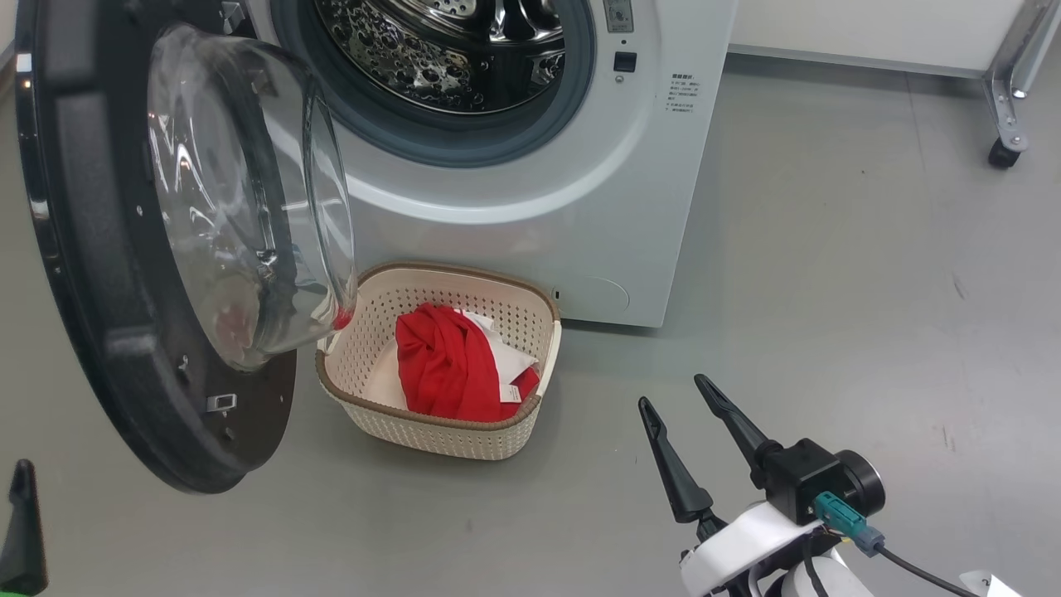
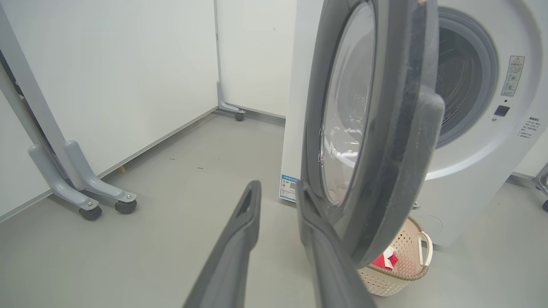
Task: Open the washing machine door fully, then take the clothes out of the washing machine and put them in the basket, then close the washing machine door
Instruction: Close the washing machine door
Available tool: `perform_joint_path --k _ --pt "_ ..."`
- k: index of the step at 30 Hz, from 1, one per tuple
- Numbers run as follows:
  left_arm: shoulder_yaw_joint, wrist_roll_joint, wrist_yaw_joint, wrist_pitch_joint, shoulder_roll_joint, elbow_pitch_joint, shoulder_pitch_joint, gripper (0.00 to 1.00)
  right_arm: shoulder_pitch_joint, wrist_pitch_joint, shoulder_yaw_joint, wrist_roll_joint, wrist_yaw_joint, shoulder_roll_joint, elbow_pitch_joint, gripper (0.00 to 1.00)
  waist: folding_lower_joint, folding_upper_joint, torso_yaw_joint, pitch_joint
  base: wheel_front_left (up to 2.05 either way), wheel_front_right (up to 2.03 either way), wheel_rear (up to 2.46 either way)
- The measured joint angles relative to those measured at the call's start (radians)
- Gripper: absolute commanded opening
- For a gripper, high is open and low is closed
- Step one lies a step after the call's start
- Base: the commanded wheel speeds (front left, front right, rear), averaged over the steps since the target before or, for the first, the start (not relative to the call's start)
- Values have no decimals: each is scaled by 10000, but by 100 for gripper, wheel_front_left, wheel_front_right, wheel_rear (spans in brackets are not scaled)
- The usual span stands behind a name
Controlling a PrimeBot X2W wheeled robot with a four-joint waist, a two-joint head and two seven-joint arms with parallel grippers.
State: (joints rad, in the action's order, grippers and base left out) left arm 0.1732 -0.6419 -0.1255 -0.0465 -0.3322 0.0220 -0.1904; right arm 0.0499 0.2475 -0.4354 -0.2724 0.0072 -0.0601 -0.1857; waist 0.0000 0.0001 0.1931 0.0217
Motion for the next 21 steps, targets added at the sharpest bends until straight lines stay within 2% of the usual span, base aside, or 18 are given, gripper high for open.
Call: perform_joint_path --k 8,21 --pt "-226 148 0 -782 -265 366 -10 100 -30 0 -8 -4 -10 8 23 100 0 0 -14 29 0 0 0" --pt "-602 150 0 -1442 -537 1003 -10 100 -29 0 15 -15 -27 21 104 100 0 0 -23 118 0 0 0"
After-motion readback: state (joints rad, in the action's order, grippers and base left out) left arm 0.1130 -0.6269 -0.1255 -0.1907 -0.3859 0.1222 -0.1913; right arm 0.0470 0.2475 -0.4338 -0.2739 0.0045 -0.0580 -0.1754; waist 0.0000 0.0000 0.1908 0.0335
